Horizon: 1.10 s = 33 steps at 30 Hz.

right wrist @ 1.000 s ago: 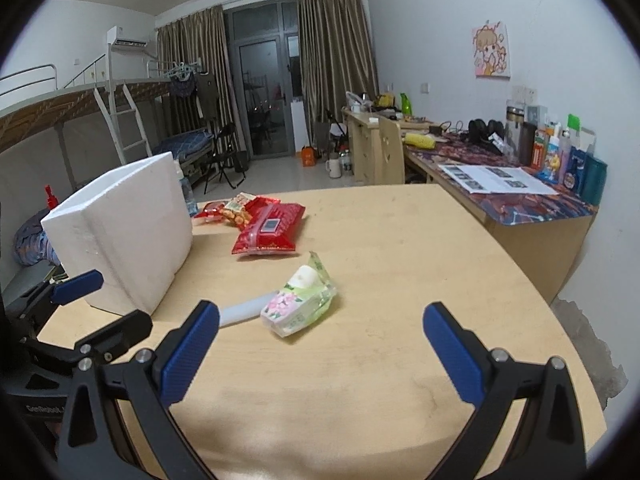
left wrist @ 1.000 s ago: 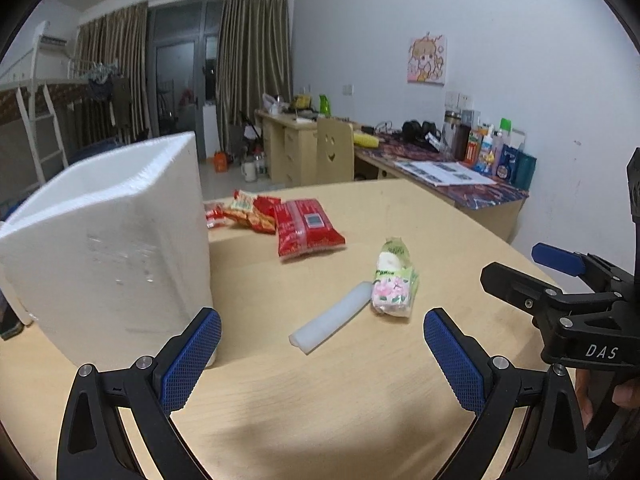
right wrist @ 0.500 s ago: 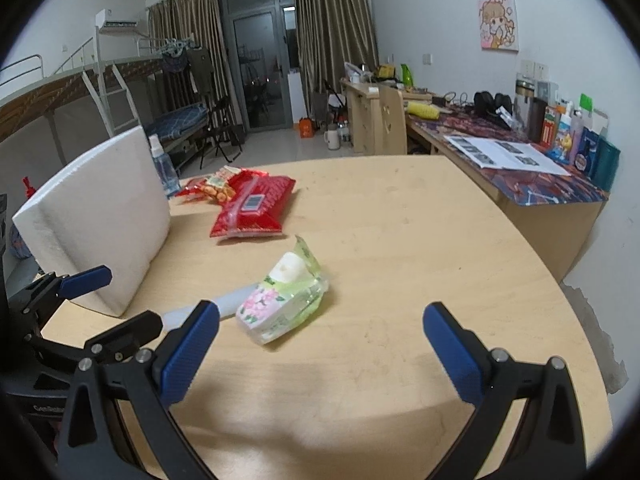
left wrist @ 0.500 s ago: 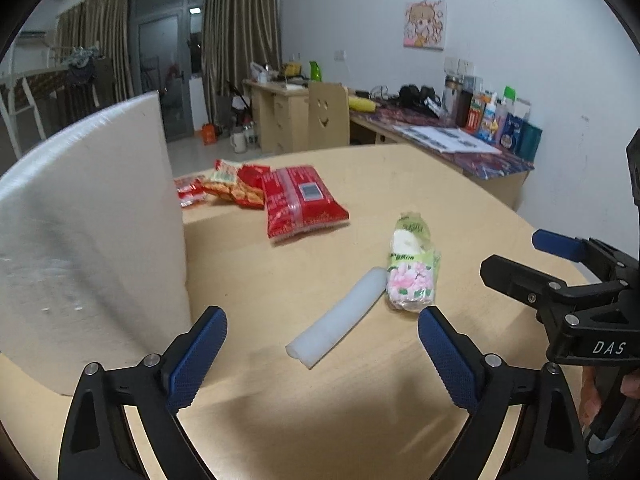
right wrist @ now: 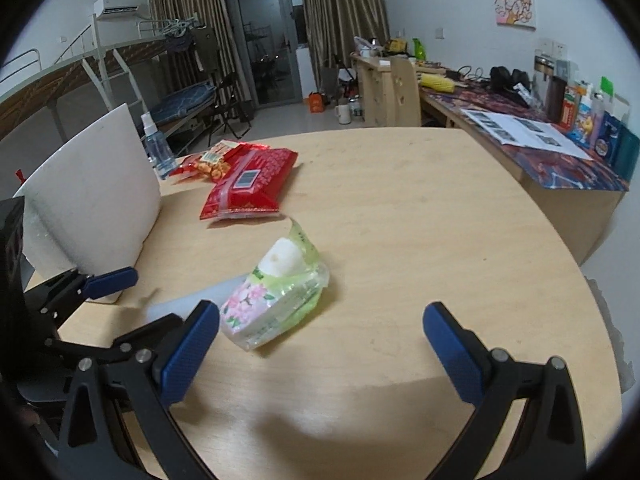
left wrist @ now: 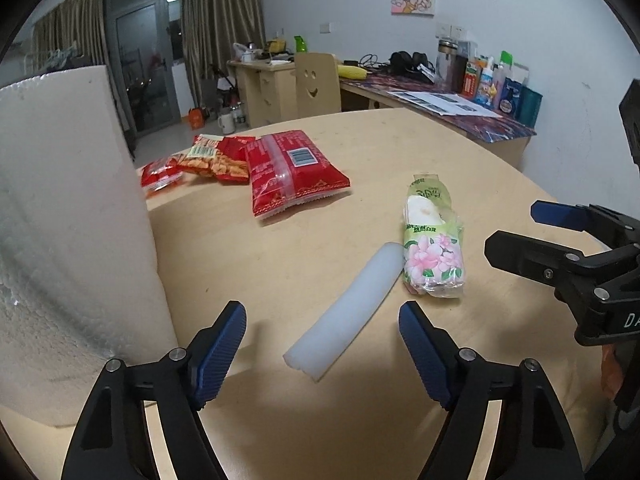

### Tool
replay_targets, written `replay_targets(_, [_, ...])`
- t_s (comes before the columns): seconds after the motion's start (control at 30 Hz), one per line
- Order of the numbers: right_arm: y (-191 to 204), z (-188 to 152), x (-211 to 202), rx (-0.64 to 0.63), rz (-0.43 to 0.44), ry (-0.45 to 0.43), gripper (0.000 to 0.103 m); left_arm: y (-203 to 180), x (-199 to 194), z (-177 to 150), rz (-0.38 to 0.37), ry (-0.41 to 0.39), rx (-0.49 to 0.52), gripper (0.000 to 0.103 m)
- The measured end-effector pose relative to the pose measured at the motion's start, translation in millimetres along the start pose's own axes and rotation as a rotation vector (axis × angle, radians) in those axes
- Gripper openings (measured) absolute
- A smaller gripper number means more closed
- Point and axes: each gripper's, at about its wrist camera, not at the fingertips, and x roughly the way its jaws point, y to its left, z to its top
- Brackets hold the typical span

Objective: Organize soft objects
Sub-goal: 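Withdraw both tools from the box toward the white foam tube and wipes pack, then close the left tool on the white foam tube while the right tool grasps the wipes pack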

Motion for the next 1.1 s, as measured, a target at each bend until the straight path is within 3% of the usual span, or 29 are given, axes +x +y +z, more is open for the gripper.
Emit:
replay_targets(0.2, [0, 1, 3, 0.000, 0.016, 0.016, 0.103, -2, 11, 3, -0.025, 0.033, 0.027, 0.066])
replay_targets(0.37, [-1, 3, 6, 0.002, 0.024, 0.025, 0.103, 7, 18, 4, -0.036, 0.075, -0.002, 0.066])
replay_targets(0.77, [7, 5, 23, -0.030, 0.016, 0.097, 0.103, -2, 21, 3, -0.037, 0.099, 0.045, 0.062])
replay_targets(0.93, [13, 4, 29, -0.061, 0.007, 0.124, 0.103, -4, 18, 1, -0.035, 0.090, 0.061, 0.040])
replay_targets(1.1, [17, 5, 32, -0.073, 0.004, 0.138, 0.103, -10, 14, -1, -0.031, 0.083, 0.105, 0.029])
